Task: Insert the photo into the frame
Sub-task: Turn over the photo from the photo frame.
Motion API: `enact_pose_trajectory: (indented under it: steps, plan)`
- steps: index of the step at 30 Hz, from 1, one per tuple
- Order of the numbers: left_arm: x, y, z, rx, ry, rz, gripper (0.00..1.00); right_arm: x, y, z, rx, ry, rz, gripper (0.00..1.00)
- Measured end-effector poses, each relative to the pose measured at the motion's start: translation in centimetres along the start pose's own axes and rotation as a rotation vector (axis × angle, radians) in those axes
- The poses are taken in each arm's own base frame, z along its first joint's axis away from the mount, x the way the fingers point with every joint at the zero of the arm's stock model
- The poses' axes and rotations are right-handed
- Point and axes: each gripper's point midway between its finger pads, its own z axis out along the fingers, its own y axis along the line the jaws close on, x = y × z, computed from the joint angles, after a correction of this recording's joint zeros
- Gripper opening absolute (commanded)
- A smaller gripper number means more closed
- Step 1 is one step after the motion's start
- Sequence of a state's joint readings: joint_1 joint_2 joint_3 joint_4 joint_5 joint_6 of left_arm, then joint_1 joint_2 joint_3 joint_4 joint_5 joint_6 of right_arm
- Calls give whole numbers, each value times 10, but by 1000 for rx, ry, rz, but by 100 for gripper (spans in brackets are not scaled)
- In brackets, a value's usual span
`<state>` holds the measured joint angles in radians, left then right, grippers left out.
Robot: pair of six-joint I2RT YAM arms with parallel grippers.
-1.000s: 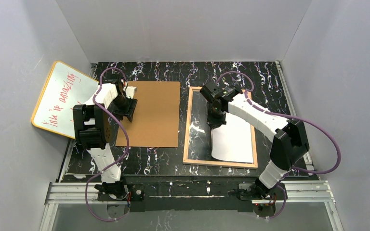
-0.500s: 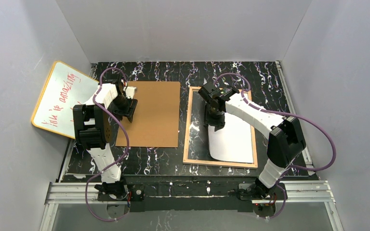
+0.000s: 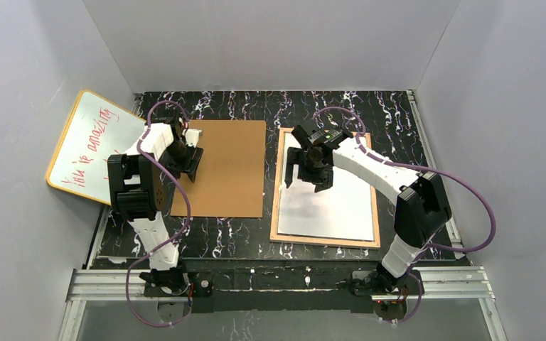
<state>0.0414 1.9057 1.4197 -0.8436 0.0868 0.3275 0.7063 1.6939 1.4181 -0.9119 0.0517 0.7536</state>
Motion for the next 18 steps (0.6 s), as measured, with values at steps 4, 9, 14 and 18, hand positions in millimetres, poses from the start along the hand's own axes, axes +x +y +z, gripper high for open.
enact_pose_trajectory:
  steps: [4,9,14,18]
  plan:
    - [1,0,-1,-1,7,6,57,-1,4,0,-25,2,4,99]
    - [-4,9,-11,-45,1,18,58,-8,23,-1,-116,-11,4,99]
    - [-33,36,-39,-174,-70,23,56,-20,54,-5,-240,-30,9,99]
    - [-56,68,-60,-318,-130,13,54,-40,86,4,-310,-53,8,99]
